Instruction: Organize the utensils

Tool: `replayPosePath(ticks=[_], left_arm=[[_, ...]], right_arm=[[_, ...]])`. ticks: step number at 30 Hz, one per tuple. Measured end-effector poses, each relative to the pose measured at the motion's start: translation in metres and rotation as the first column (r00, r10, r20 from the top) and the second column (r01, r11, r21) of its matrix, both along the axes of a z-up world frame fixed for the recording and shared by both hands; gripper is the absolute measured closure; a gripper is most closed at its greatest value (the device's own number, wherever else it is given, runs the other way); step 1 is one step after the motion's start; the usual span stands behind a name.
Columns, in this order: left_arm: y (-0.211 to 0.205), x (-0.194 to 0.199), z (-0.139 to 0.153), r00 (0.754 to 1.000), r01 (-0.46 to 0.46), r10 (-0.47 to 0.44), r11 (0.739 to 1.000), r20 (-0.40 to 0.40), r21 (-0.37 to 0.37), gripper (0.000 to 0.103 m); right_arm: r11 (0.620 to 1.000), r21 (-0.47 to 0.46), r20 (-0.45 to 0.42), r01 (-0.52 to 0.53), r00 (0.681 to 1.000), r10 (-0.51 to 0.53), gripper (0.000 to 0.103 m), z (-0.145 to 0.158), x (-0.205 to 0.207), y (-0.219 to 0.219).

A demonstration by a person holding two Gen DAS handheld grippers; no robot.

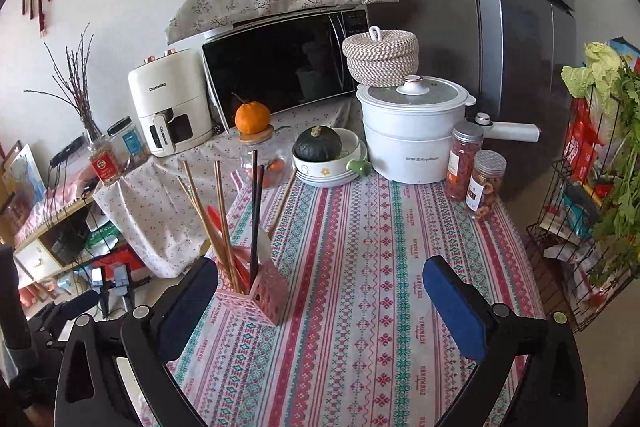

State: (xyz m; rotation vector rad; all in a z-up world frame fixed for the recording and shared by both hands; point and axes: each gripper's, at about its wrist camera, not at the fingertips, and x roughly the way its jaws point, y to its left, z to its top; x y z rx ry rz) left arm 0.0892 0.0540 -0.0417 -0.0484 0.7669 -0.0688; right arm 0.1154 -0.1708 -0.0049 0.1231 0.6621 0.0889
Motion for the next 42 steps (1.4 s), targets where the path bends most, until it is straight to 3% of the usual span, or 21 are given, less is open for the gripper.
replayPosePath(ticks=[6,13,42], left_arm=[[-0.017,-0.027,0.008,1.0,-0.003,0.001,0.996,0.021,0.092,0.001],[-0.032,-0.043,0.017,0.997,-0.024,0.017,0.996,0.079,0.09,0.001],[-0.048,-0.048,0.014,0.996,-0.009,0.002,0.997,0.088,0.078,0.001]], right_arm=[[0.995,-0.098,-0.044,-0.01,0.999,0.006,0.0,-0.009,-0.038,-0.01],[0.99,-0.135,-0.007,0.049,0.999,-0.051,0.0,-0.007,-0.074,-0.015],[0.991,-0.123,-0.04,0.053,0.998,-0.058,0.0,-0.011,-0.062,-0.013]])
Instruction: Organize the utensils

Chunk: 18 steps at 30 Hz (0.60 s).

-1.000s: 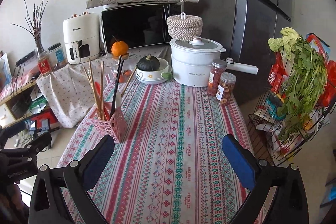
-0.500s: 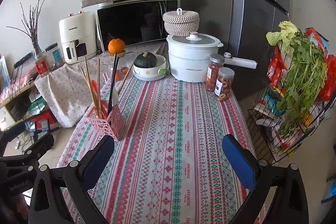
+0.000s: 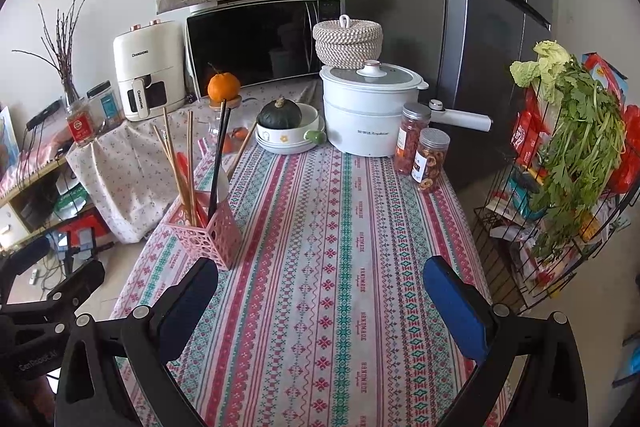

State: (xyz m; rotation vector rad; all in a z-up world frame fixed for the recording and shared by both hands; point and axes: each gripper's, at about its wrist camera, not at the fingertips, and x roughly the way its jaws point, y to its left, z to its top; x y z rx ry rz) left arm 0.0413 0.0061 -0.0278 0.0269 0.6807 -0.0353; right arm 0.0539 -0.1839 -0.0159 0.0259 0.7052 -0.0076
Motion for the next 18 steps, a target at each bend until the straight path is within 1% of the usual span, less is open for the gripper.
replayPosePath(ticks=[18], left_arm=[[0.001,0.0001,0.0004,1.0,0.002,-0.002,1.0,-0.001,0.0,0.001]], right_arm=[[1.0,0.001,0.0,-0.003,1.0,0.003,0.0,0.0004,0.0002,-0.0003]])
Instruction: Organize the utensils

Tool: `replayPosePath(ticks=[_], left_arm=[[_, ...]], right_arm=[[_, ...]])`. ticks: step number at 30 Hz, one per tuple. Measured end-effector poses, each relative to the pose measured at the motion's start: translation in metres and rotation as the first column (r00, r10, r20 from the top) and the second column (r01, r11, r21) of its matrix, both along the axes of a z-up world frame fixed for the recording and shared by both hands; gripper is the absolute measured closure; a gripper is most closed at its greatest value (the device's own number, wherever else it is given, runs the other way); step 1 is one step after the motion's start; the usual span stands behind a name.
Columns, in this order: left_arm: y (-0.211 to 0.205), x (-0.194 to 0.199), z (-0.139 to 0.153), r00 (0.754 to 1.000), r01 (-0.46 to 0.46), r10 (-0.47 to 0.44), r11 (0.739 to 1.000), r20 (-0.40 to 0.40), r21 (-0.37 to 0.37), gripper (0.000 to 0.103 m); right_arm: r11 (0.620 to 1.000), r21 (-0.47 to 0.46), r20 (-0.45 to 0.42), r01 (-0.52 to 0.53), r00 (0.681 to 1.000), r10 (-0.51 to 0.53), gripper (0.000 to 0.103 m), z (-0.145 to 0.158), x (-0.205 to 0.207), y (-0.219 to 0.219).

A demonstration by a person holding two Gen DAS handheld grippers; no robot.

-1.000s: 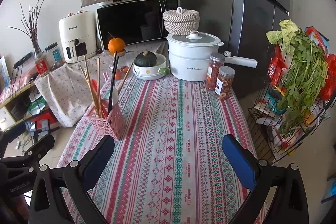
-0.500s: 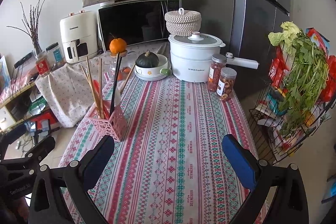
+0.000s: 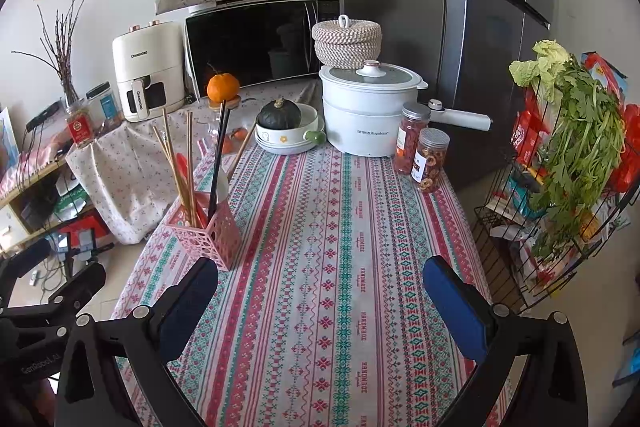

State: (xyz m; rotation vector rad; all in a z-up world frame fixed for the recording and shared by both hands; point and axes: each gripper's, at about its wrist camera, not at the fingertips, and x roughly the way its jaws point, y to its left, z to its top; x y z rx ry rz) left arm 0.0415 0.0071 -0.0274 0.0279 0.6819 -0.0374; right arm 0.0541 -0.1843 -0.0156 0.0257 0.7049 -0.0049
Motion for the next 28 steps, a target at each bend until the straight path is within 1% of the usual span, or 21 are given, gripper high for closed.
replayPosePath(ticks=[24,28], left_arm=[[-0.0018,0.0022,-0.0024,1.0,0.008,-0.008,1.0,-0.021,-0.001,0.001],[-0.0006,0.0037,-0.0032,1.0,0.008,-0.009,1.0,-0.023,-0.017,0.001]], right_arm=[[1.0,0.004,-0.005,0.004,1.0,-0.004,0.0,-0.0006,-0.0005,-0.0005],[1.0,0.004,-0.005,0.004,1.0,-0.004,0.0,-0.0007,-0.0003,-0.0008]])
